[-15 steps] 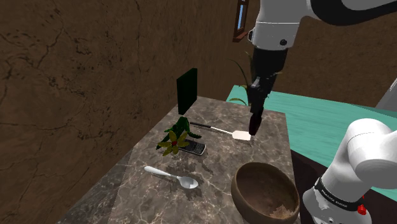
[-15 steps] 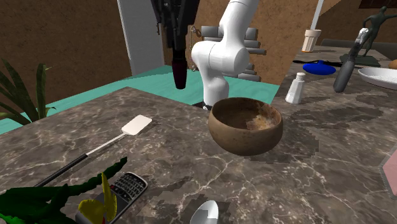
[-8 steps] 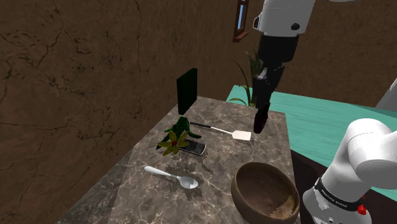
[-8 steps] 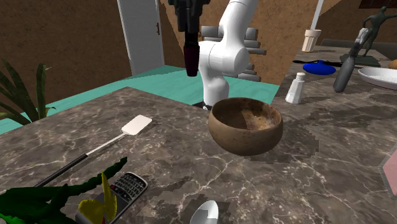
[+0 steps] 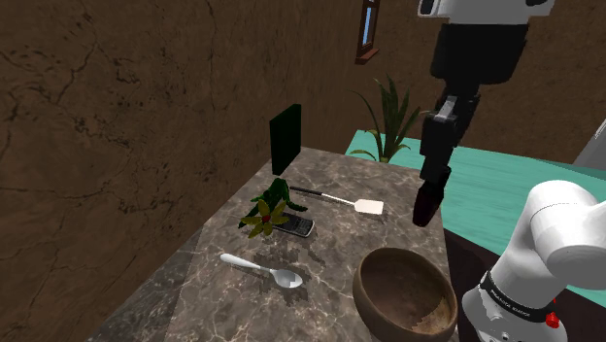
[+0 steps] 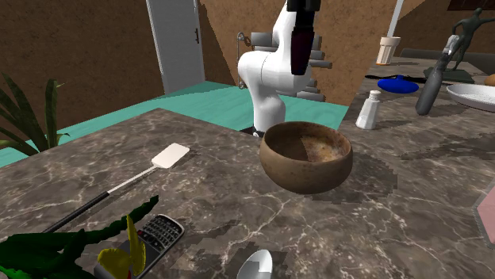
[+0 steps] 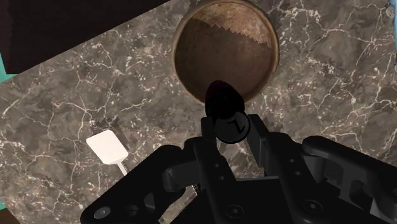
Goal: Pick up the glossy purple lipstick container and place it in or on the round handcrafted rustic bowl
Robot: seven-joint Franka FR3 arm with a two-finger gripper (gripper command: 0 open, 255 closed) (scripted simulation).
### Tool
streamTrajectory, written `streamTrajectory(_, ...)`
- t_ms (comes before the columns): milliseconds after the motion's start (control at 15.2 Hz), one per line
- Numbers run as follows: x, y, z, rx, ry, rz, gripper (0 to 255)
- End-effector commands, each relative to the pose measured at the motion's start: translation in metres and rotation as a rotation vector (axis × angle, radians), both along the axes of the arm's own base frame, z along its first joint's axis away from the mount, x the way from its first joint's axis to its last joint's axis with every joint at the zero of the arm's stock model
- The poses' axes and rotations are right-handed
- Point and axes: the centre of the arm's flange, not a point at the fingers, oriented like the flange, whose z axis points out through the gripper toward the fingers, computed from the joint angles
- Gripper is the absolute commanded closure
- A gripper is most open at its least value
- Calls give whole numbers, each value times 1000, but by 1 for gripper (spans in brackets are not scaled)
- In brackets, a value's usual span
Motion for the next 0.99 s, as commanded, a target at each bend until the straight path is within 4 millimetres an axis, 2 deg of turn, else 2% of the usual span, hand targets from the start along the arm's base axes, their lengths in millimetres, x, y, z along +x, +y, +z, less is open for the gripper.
streamTrajectory(0,-21,21,6,0,1,-1,255)
streamTrajectory(924,-21,21,-68,0,1,-1,255)
